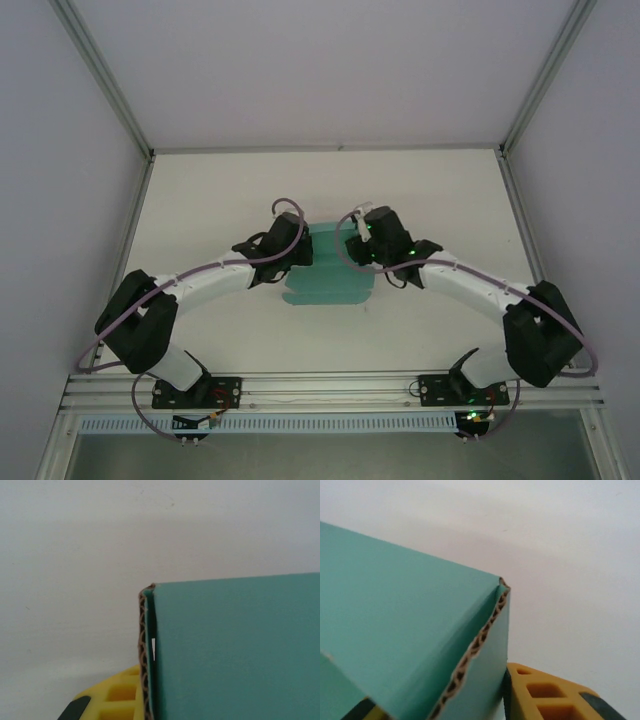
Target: Assemble paper box
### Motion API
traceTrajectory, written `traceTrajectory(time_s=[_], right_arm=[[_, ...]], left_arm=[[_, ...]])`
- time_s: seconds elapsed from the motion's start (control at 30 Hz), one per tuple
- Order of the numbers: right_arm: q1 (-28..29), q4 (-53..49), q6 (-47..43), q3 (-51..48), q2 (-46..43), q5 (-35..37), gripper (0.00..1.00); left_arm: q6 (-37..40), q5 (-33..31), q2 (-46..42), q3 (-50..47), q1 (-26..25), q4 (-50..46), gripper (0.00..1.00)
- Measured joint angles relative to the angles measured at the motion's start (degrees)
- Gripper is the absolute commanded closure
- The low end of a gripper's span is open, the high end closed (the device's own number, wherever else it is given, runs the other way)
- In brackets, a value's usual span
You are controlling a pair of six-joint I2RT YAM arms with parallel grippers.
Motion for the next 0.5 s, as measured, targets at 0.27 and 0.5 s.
traceTrajectory(time_s=[0.27,0.5], right_arm=[[2.4,1.5,5.9,3.4,6.1,18.7,1.0],[4.7,1.4,11.0,8.3,12.4,26.8,1.0]], left_arm=[[-4.2,-0.8,0.0,2.4,-1.2,-1.9,1.0],[-11.1,-6.5,1.5,4.8,-1.5,-5.7,1.0]])
